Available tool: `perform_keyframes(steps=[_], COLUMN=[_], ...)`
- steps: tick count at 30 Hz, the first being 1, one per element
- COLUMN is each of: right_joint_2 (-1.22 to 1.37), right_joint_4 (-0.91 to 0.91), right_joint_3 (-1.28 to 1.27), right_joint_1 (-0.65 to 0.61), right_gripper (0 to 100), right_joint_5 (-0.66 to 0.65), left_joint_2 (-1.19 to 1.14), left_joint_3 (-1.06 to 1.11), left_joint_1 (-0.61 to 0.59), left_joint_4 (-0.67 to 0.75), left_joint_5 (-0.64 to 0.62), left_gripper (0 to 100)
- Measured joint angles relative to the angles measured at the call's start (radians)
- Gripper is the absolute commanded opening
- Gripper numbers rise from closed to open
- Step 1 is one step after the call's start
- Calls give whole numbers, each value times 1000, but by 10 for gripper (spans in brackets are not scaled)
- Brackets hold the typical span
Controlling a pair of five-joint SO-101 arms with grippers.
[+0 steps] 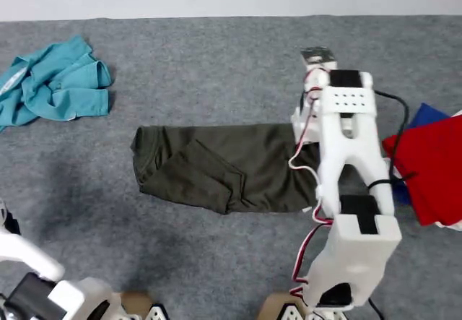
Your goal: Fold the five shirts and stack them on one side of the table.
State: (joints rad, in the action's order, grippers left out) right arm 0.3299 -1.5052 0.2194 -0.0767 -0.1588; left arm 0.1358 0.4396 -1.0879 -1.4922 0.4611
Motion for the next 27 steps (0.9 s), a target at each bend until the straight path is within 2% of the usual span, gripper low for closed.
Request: perform_keyframes(steps=[10, 17, 27], right_joint_2=[-2, -2, 241], right_joint_4=[2, 21, 21], right_joint_3=[2, 110, 365], right_joint_1=[-238, -396, -551], right_gripper=[9, 9, 9], right_joint_5=[0, 0, 0], left_joint_2=[0, 0, 0], left_joint_3=[0, 0, 0], left_joint_1=[0, 0, 0], left_joint_4=[0, 0, 0], left_joint_5=[0, 0, 0], left_gripper=[4, 4, 4])
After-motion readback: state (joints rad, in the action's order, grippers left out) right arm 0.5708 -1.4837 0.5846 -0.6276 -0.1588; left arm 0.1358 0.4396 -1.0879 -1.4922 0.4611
